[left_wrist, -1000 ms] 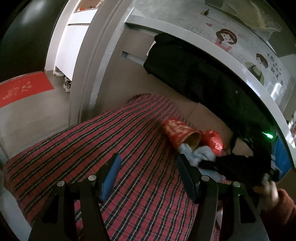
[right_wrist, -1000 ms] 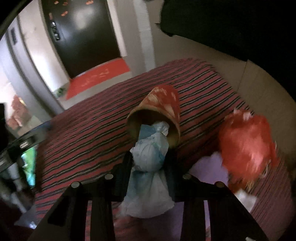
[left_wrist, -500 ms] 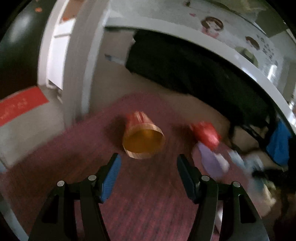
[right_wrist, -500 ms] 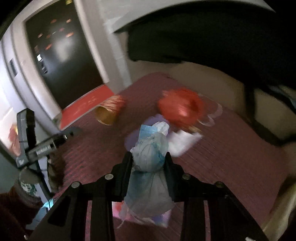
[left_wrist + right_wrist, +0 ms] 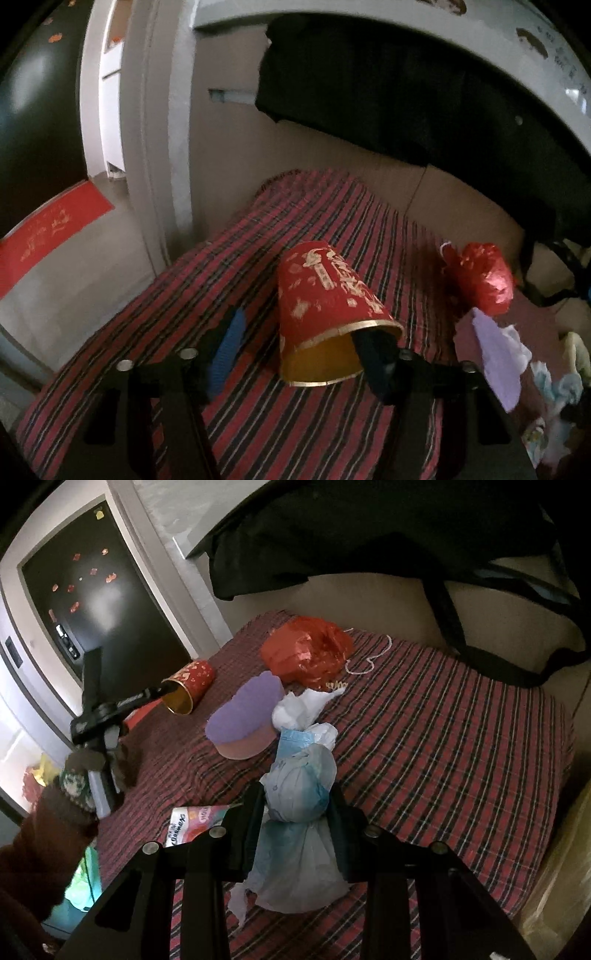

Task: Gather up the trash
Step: 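Grasp the blue-white plastic bag with the right tool while the left tool grasps the red paper cup, then lift the red cup and plastic bag and carry them over the bin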

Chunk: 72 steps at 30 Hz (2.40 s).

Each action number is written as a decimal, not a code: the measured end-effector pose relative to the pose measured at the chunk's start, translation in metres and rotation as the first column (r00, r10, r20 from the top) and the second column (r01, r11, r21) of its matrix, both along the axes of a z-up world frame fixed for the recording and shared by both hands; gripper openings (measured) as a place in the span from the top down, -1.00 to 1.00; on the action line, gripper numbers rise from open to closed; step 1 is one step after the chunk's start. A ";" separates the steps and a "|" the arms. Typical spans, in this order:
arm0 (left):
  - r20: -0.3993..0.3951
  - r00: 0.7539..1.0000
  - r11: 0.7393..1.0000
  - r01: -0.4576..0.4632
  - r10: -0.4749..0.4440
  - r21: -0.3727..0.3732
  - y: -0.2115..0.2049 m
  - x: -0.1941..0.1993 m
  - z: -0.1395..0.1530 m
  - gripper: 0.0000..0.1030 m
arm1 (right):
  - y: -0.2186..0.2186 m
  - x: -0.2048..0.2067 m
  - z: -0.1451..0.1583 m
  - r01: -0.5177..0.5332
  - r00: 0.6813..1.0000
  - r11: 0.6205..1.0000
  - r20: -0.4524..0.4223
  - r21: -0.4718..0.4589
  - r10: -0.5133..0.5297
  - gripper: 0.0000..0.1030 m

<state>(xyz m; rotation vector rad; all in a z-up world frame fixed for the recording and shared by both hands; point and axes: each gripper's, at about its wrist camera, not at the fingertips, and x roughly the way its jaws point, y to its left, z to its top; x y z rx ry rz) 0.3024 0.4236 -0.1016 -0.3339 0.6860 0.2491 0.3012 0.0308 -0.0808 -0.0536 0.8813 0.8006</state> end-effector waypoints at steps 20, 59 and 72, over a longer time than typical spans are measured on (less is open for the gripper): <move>0.177 0.979 0.994 0.088 -0.099 0.067 -0.097 -0.094 0.074 0.93 | -0.013 -0.050 0.021 -0.007 0.991 1.000 0.133 0.026 0.003 0.38; 0.381 0.743 0.835 0.500 -0.550 0.230 -0.430 -0.098 0.141 0.93 | -0.267 -0.083 0.114 0.388 0.835 0.917 0.388 0.087 -0.390 0.38; 0.259 0.753 0.796 0.574 -0.605 0.192 -0.494 -0.058 0.097 0.93 | -0.324 -0.069 0.091 0.485 0.789 0.867 0.370 0.114 -0.490 0.38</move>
